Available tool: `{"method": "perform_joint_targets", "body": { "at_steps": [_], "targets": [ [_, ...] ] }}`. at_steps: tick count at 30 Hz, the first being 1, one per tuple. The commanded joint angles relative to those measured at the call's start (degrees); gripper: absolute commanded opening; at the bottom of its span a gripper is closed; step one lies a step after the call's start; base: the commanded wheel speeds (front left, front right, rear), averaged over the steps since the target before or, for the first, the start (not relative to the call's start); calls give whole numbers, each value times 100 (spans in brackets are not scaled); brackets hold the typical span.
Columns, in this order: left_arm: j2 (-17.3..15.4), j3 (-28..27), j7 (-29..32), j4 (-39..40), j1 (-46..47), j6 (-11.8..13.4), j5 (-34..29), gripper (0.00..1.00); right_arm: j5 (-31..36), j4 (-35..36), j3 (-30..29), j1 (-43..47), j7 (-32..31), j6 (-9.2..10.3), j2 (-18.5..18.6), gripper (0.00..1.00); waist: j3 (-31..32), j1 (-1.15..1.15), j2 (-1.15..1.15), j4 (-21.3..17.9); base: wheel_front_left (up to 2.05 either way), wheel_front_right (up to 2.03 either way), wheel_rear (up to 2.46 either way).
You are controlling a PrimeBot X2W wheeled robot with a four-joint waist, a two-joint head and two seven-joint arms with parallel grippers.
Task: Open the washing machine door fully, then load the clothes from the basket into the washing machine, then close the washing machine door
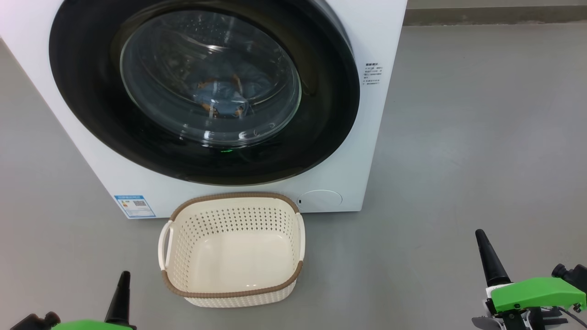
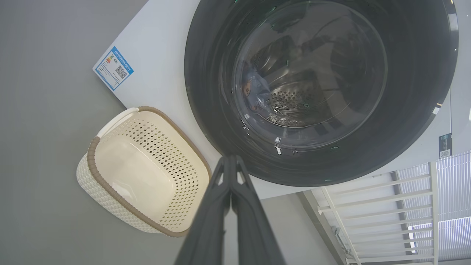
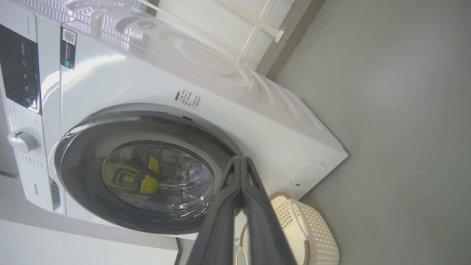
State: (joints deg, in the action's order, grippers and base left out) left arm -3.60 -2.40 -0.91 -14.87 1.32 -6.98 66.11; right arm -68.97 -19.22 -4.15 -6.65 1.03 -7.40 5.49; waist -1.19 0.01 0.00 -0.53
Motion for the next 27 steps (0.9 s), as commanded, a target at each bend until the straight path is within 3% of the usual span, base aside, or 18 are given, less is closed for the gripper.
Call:
{"method": "perform_joint_targets", "body": {
  "at_steps": [1, 27],
  "targets": [
    [-69, -169, 33, 125, 250, 4, 123, 0, -160, 180, 54, -48, -41, -7, 10, 0, 3, 0, 0, 1, 0, 0, 0],
    [17, -325, 471, 129, 417, 16, 1649, 0, -1486, 360, -133, -28, -483, -8, -157, 0, 76, 0, 0, 33, 0, 0, 0]
  ]
}}
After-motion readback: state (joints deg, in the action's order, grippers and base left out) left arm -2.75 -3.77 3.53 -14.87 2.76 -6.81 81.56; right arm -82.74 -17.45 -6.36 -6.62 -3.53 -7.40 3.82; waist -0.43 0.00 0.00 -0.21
